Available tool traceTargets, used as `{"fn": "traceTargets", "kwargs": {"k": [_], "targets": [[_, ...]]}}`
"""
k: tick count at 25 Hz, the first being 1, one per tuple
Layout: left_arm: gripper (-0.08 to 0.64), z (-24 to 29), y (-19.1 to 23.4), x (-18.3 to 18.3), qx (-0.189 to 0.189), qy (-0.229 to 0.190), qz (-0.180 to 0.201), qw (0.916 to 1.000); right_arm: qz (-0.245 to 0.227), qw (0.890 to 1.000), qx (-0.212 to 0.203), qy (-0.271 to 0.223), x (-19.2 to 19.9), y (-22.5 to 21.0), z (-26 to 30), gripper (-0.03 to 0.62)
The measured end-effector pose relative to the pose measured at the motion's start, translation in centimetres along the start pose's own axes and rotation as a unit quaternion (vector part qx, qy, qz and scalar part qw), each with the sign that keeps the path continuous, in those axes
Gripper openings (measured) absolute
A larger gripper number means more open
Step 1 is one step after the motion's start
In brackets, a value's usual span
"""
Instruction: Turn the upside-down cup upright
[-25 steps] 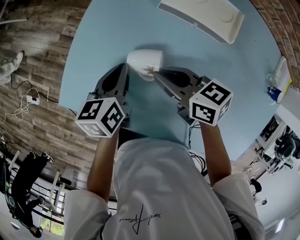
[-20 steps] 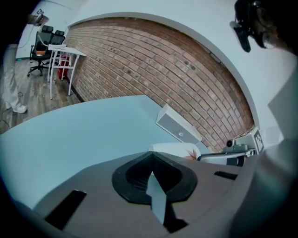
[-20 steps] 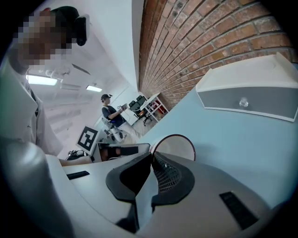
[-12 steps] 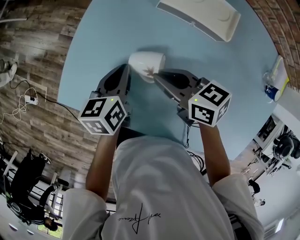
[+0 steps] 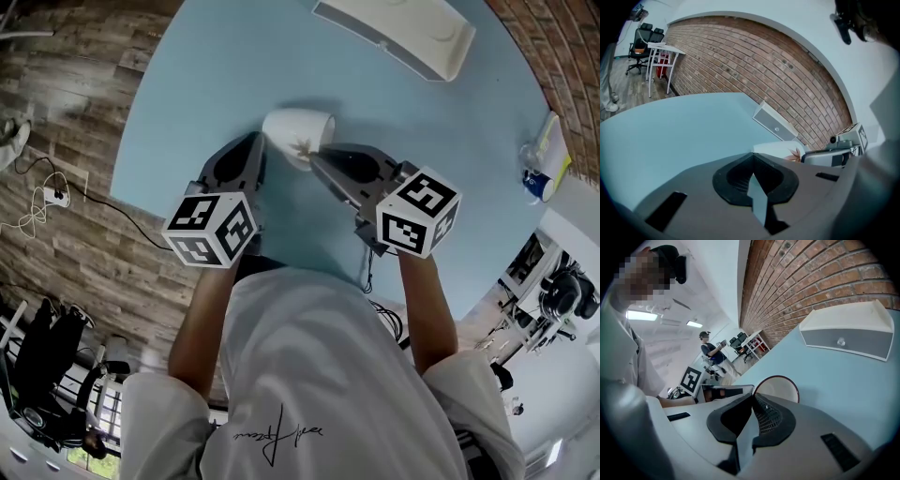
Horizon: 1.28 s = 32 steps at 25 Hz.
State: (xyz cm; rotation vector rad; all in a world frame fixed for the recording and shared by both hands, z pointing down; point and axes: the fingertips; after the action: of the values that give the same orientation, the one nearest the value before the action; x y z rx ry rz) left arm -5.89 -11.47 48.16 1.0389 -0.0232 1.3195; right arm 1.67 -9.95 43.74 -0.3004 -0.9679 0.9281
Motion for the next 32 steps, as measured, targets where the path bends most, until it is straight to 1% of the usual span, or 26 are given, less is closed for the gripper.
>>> {"fn": "traceTargets", "kwargs": {"k": [8, 12, 16, 19, 24, 32], "targets": [[0.008, -0.3, -0.5, 1.2, 0.001, 0.005, -0.001, 1.0, -0.011, 1.0, 0.004, 0.011, 0.9, 0.6, -0.4, 0.023], [0.009, -0.4, -1.1, 1.9, 0.007, 0.007, 0.0, 0.9999, -0.026, 0.999, 0.013, 0.021, 1.5, 0.9, -0.8, 0.023], [0.009, -0.4, -1.8, 2.5, 0.015, 0.008, 0.001, 0.9999, -0.024, 0.999, 0.03, 0.021, 2.0, 0.7, -1.5, 0.023], [0.009, -0.3, -2.4, 3.0, 0.02, 0.01, 0.001, 0.9997, -0.022, 0.999, 0.035, 0.022, 2.6, 0.8, -2.0, 0.023], [0.009, -0.2, -3.2, 3.8, 0.026, 0.015, 0.005, 0.9995, -0.034, 0.998, 0.044, 0.029, 3.0, 1.0, -2.6, 0.023], [0.009, 0.0, -3.7, 4.8, 0.028, 0.023, 0.006, 0.9993, -0.057, 0.996, 0.044, 0.046, 3.4, 1.4, -3.0, 0.023]]}}
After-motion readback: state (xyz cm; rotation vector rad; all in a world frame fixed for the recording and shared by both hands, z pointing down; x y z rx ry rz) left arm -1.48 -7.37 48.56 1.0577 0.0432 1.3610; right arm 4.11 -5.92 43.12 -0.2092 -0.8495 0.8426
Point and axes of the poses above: the fingertips, and each gripper's own axes: z forward along the fingers, y to its left, x out of its underside, and after that the axes turned 2 degrees about y, right-handed
